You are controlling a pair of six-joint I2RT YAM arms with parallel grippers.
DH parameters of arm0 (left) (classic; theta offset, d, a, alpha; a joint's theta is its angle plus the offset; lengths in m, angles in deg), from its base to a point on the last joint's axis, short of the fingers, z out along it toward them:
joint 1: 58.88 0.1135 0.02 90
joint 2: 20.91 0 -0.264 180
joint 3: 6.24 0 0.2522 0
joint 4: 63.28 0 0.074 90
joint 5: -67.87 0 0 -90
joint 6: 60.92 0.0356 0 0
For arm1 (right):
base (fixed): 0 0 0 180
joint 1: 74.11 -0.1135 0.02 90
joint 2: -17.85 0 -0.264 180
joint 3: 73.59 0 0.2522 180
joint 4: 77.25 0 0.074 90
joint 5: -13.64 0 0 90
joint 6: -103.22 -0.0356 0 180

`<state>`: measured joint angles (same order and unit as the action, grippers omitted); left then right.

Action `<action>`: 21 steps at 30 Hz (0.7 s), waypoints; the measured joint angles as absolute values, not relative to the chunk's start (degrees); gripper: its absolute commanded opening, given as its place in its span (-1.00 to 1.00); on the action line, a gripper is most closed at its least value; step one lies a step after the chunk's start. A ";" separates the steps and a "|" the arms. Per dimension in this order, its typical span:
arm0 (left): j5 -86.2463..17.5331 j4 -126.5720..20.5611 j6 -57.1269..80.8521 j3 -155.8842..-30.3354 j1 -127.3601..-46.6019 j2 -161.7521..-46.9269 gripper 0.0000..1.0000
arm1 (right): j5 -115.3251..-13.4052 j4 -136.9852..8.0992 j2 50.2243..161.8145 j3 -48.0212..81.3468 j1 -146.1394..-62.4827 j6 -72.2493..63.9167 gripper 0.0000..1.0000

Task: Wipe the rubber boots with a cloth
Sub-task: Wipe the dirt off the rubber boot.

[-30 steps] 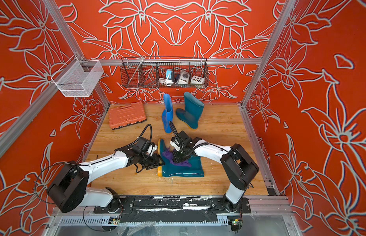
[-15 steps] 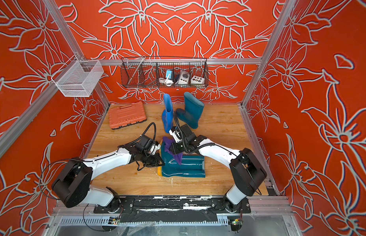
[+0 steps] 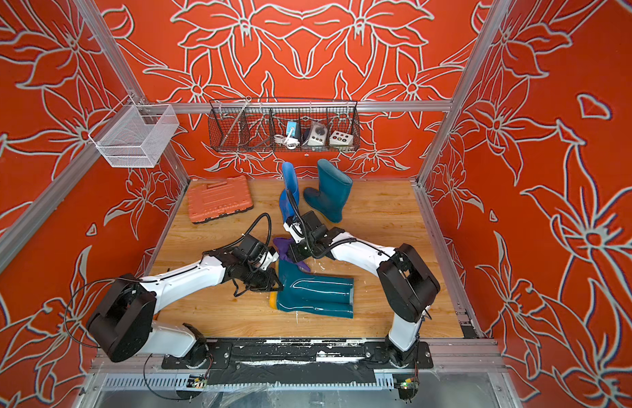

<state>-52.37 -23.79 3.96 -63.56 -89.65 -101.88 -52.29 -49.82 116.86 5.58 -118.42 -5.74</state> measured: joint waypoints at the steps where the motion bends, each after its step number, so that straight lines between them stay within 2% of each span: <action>1: -52.43 -23.09 4.37 -63.86 -89.65 -101.86 -1.00 | -52.16 -49.62 115.92 3.96 -118.99 -5.39 -1.00; 7: -53.37 -20.42 6.19 -64.45 -89.93 -100.59 -1.00 | -50.06 -48.12 104.55 -8.08 -122.23 -3.99 -1.00; 10: -54.22 -20.44 6.28 -63.93 -90.26 -98.67 -1.00 | -49.34 -47.50 101.88 -8.98 -122.27 -3.51 -1.00; 18: -52.19 -19.94 5.47 -63.80 -89.89 -94.82 -1.00 | -52.05 -42.76 116.88 9.43 -119.06 -2.25 -1.00; 21: -52.02 -19.81 5.27 -63.40 -89.91 -92.74 -1.00 | -54.04 -42.45 118.95 12.97 -116.98 -2.55 -1.00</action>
<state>-52.02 -19.81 5.27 -63.40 -89.91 -92.74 -54.04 -42.45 118.95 12.97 -116.98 -2.55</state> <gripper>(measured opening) 0.229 0.097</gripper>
